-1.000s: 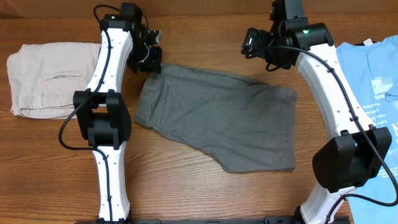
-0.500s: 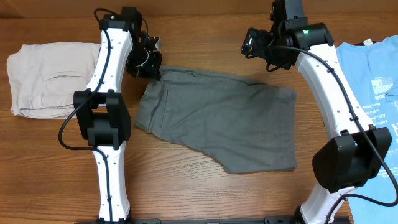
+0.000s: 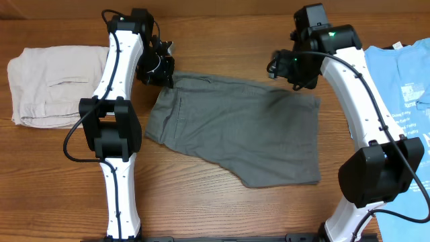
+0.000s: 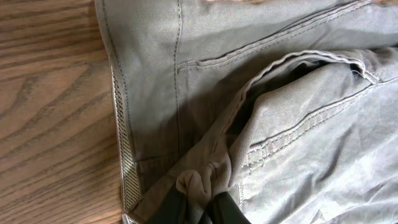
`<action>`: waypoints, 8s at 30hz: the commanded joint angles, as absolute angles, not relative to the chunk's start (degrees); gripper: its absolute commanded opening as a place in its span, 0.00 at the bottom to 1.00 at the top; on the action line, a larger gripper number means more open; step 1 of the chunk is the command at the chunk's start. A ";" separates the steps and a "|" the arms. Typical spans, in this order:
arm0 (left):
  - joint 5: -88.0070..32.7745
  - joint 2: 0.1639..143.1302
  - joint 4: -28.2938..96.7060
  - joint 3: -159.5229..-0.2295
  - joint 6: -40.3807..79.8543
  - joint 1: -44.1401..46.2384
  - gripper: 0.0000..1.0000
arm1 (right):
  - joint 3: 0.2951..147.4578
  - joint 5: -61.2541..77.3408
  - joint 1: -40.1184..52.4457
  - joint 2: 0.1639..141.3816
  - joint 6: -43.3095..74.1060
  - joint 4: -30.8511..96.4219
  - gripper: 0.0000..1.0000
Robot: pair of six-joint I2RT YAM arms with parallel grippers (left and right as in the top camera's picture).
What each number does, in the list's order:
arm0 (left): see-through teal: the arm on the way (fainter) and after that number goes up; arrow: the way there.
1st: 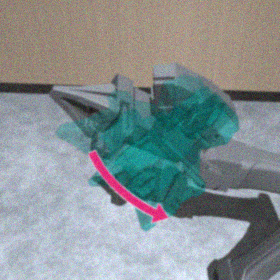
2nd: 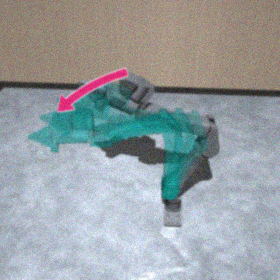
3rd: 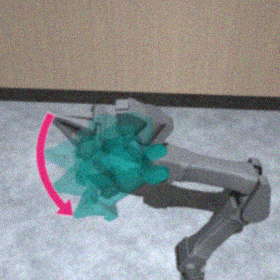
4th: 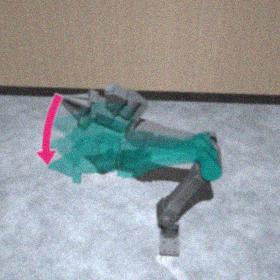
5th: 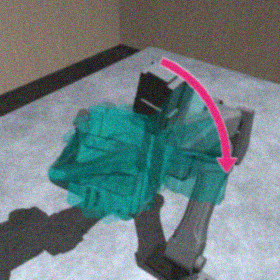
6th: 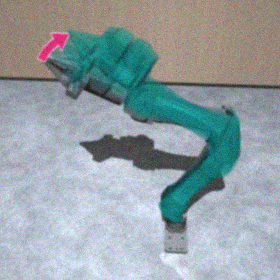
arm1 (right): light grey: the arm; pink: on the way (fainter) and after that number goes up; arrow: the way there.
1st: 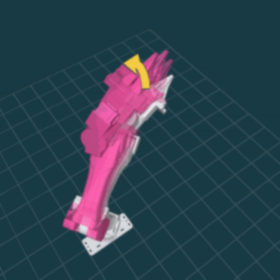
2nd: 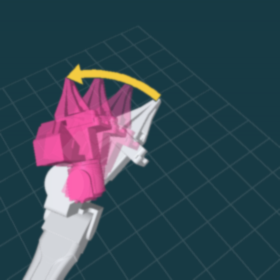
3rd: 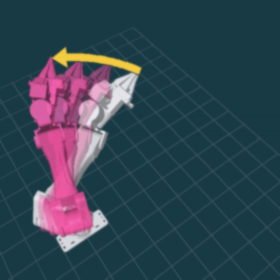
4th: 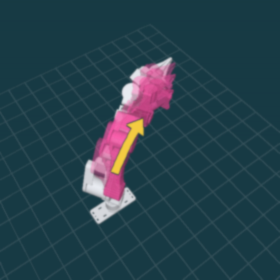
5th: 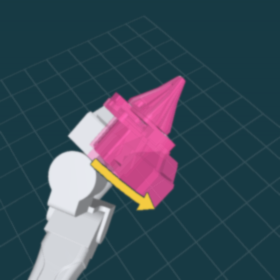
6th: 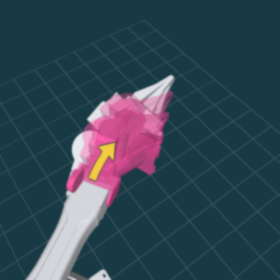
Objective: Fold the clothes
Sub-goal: 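Move the right gripper to the shorts' upper-right corner and grasp, then lift the shorts with both grippers and pull them toward the back, then lower the shorts and drag both grippers forward to flatten them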
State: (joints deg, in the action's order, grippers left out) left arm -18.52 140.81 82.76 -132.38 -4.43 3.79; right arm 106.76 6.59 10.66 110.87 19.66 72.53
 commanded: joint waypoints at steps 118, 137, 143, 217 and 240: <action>-2.24 141.64 78.22 -103.44 14.37 18.48 0.04 | 55.77 15.55 -4.78 104.33 13.45 52.05 0.04; 3.44 141.99 59.22 -99.74 14.24 13.17 0.04 | 55.77 14.87 -4.45 107.59 18.13 35.73 0.04; 3.46 142.02 45.06 -94.19 11.31 12.64 0.04 | 55.77 15.46 -3.92 111.48 20.25 25.43 0.04; 6.59 126.32 23.05 -81.36 15.25 11.53 0.08 | 62.15 12.80 -0.01 113.54 17.85 16.03 0.04; 6.59 112.90 48.88 -97.65 6.63 11.53 0.04 | 63.53 16.08 -0.60 96.25 16.51 27.31 0.04</action>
